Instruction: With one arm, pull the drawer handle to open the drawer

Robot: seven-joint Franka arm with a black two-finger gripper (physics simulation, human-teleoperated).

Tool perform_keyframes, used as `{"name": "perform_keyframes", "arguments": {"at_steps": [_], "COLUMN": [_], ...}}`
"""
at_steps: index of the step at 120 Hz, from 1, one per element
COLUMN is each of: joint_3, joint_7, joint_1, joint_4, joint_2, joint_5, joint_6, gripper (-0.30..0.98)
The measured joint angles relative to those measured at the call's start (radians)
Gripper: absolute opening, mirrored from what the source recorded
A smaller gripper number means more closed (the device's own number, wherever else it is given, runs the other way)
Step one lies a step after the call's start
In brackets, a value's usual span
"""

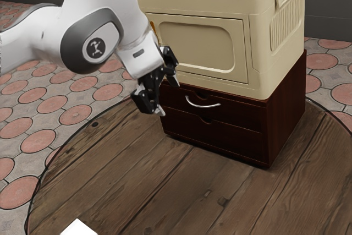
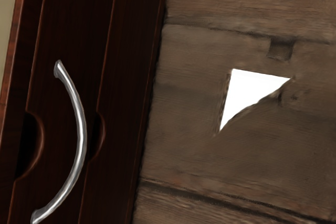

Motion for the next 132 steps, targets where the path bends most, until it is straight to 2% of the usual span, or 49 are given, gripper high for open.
{"name": "perform_keyframes", "arguments": {"at_steps": [28, 48, 72, 132], "joint_3": [0.016, 0.043, 0.037, 0.027], "joint_7": [0.002, -0.008, -0.033, -0.05], "joint_1": [-0.064, -0.009, 0.04, -0.014], "joint_4": [-0.004, -0.038, -0.059, -0.06], "joint_2": [-0.003, 0.018, 0.032, 0.08], "joint_5": [-0.005, -0.005, -0.008, -0.023], "joint_6": [-0.088, 0.021, 0.149, 0.242], "gripper": [0.66, 0.67, 0.63, 0.56]}}
